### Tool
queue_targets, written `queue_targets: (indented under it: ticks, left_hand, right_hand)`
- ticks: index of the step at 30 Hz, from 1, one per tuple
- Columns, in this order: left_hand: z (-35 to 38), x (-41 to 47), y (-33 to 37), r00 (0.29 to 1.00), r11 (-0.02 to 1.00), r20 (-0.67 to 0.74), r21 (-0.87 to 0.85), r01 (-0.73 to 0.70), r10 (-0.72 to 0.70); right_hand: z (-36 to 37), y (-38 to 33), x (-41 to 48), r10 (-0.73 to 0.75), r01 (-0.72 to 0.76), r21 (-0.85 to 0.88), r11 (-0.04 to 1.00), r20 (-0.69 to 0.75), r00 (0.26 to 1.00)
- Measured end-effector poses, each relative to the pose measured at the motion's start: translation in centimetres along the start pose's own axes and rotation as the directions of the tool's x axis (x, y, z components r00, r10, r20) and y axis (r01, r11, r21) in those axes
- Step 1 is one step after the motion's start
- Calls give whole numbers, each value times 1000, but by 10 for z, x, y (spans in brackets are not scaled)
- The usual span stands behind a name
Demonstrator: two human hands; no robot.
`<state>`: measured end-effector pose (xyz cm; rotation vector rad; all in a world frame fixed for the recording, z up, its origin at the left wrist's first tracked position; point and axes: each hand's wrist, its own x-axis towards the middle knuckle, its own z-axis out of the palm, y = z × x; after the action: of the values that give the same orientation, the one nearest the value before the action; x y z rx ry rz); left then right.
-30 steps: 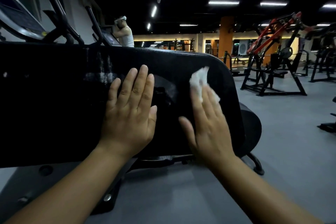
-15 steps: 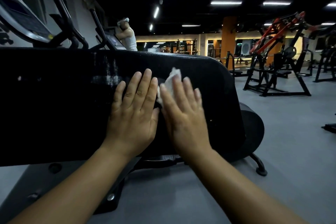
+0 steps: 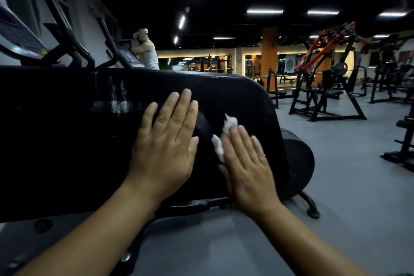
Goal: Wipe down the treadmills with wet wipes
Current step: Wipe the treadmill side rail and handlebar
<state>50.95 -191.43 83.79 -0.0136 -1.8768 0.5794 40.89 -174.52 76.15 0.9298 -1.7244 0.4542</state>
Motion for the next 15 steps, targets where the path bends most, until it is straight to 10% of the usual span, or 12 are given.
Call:
queue_targets:
  ticks: [5,10,15]
  left_hand:
    - [3,-1,8,999,999,-8,-5,40,-40]
    - [5,-3,5,1000,1000,-28,15,14,-13]
    - [5,-2,8,999,999,-20,1,36,-36]
  right_hand:
    - [-16,22,59,339,-329,112,938,-88,937]
    - [-1,2,18,23,-22,39,999,-25,999]
    - [-13,35,13,346,-338,91,937,-98,933]
